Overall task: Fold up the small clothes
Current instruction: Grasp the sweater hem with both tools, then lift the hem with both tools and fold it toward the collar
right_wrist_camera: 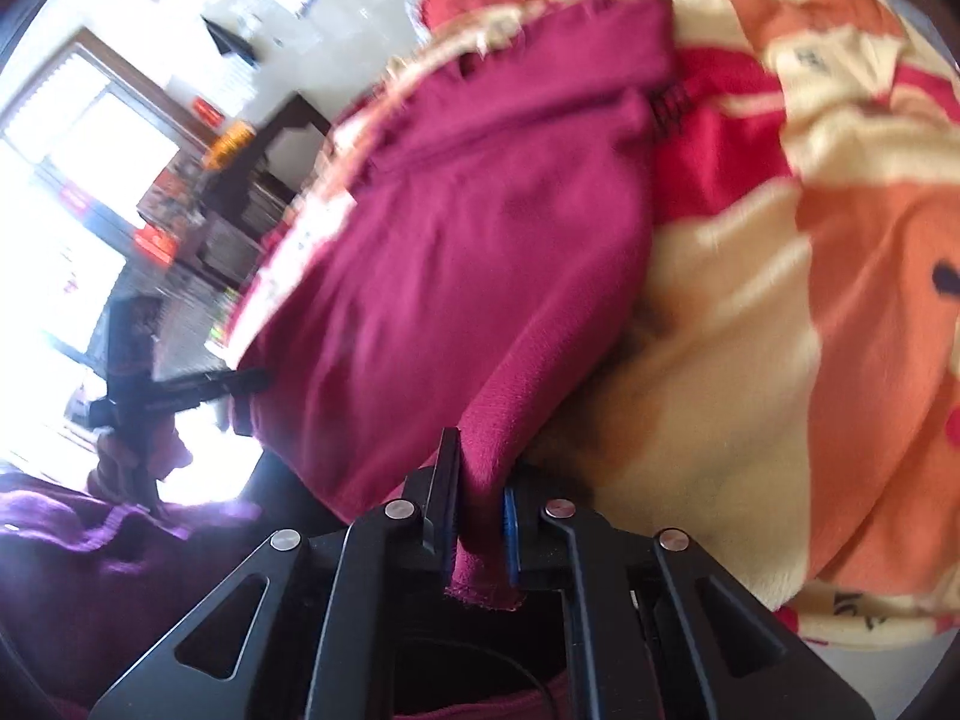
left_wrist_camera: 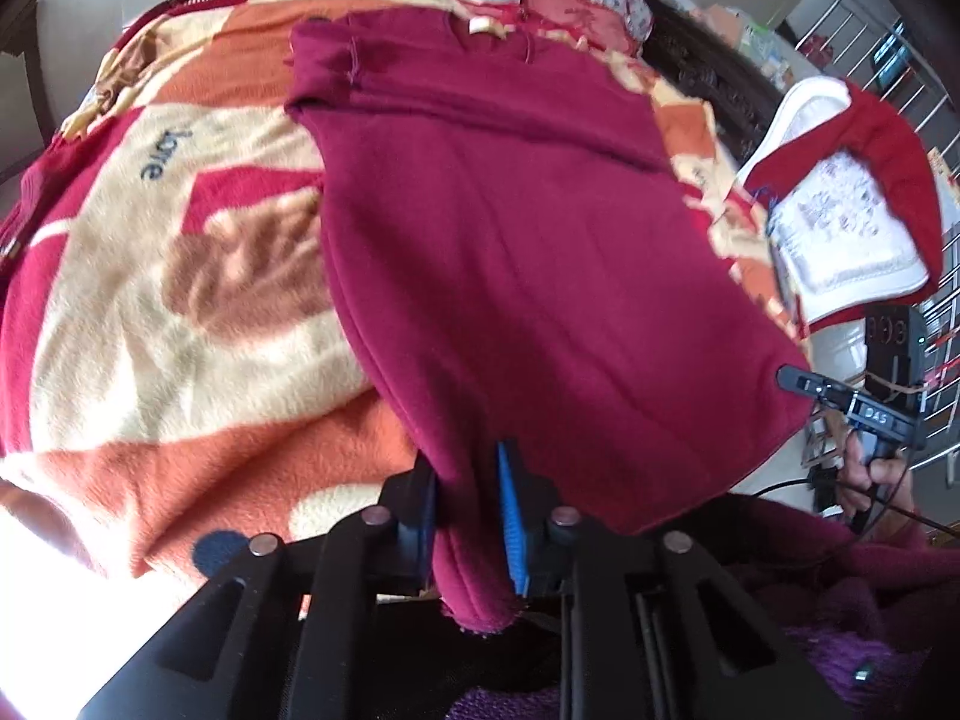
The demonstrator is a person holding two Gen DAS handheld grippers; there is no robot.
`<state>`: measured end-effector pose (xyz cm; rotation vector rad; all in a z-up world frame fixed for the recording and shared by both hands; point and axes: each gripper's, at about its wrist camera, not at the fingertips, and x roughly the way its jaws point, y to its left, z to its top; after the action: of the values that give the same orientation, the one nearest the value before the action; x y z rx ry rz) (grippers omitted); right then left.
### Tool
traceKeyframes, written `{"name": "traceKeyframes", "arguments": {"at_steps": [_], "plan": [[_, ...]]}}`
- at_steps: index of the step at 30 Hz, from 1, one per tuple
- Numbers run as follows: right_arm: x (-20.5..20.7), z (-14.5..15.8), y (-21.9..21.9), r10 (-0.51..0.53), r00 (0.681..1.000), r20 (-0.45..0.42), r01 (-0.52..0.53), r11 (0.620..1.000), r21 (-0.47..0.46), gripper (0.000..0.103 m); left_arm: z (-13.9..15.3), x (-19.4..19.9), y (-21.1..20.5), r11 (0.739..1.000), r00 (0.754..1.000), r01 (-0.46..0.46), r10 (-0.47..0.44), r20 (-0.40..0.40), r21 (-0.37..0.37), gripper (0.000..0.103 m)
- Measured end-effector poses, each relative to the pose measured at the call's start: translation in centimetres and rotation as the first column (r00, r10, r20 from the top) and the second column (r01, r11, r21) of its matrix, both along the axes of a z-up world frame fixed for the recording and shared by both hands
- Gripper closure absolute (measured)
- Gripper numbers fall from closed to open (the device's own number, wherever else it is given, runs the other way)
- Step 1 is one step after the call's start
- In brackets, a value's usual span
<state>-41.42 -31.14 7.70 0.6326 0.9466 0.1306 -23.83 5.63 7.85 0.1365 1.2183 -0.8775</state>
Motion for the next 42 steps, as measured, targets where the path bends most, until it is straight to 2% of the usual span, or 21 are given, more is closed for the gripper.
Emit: {"name": "traceKeyframes", "arguments": {"at_steps": [5,10,14,20,27,28,29,30,31,32,34,35,37,39,42], "plan": [[2.0,3.7,-1.8,-0.014,0.993,0.12,0.013,1.0,0.011,0.103,3.6,2.3,-0.6,0.995,0.998,-0.005,0.012,0.061,-0.099,0.088],[6.5,6.4,-4.0,-0.02,0.983,0.185,0.038,0.995,-0.095,0.103,5.7,6.8,-3.7,0.991,0.994,-0.022,0.036,0.103,-0.132,0.089],[10.7,7.6,-6.4,-0.049,0.973,0.224,0.077,0.99,-0.118,0.103,6.4,11.5,-6.5,0.986,0.99,-0.059,0.078,0.117,-0.158,0.09],[17.7,6.9,-9.7,-0.126,0.969,0.213,0.163,0.973,-0.164,0.103,5.4,18.8,-10.5,0.98,0.978,-0.156,0.172,0.119,-0.126,0.092],[24.4,3.7,-14.9,-0.256,0.953,0.159,0.271,0.959,-0.081,0.103,3.1,26.2,-14.6,0.968,0.968,-0.217,0.23,0.099,-0.122,0.091],[25.4,2.7,-15.7,-0.28,0.951,0.133,0.289,0.955,-0.062,0.103,2.8,26.9,-14.9,0.967,0.968,-0.222,0.233,0.091,-0.123,0.086],[26.1,1.9,-16.3,-0.295,0.95,0.099,0.301,0.952,-0.048,0.103,2.6,27.7,-15.1,0.967,0.971,-0.22,0.23,0.068,-0.129,0.075],[26.7,1.2,-17.0,-0.307,0.949,0.069,0.31,0.95,-0.036,0.097,2.4,28.4,-15.1,0.966,0.974,-0.219,0.225,0.032,-0.136,0.067],[27.0,0.9,-17.5,-0.308,0.949,0.067,0.31,0.95,-0.025,0.092,2.4,28.7,-14.9,0.963,0.974,-0.225,0.228,0.004,-0.147,0.048],[26.6,1.2,-17.7,-0.312,0.945,0.098,0.316,0.948,-0.026,0.09,2.7,28.9,-14.5,0.957,0.97,-0.239,0.242,-0.007,-0.166,0.036],[24.8,2.5,-18.0,-0.348,0.923,0.165,0.361,0.931,-0.06,0.082,4.4,28.5,-13.1,0.941,0.961,-0.253,0.271,0.052,-0.224,0.027],[24.0,3.0,-18.2,-0.365,0.913,0.179,0.381,0.923,-0.059,0.082,5.1,28.1,-12.6,0.941,0.958,-0.25,0.275,0.085,-0.227,0.024],[22.0,3.7,-17.9,-0.375,0.903,0.208,0.387,0.922,-0.017,0.082,5.8,27.2,-12.2,0.948,0.957,-0.229,0.261,0.128,-0.219,0.023],[21.4,3.9,-16.5,-0.312,0.923,0.226,0.324,0.946,-0.02,0.085,5.6,25.9,-12.3,0.961,0.959,-0.187,0.223,0.174,-0.202,0.023],[23.4,3.0,-13.6,-0.197,0.964,0.178,0.221,0.968,-0.122,0.088,3.5,25.2,-14.5,0.984,0.957,-0.162,0.175,0.233,-0.073,0.023]]}}
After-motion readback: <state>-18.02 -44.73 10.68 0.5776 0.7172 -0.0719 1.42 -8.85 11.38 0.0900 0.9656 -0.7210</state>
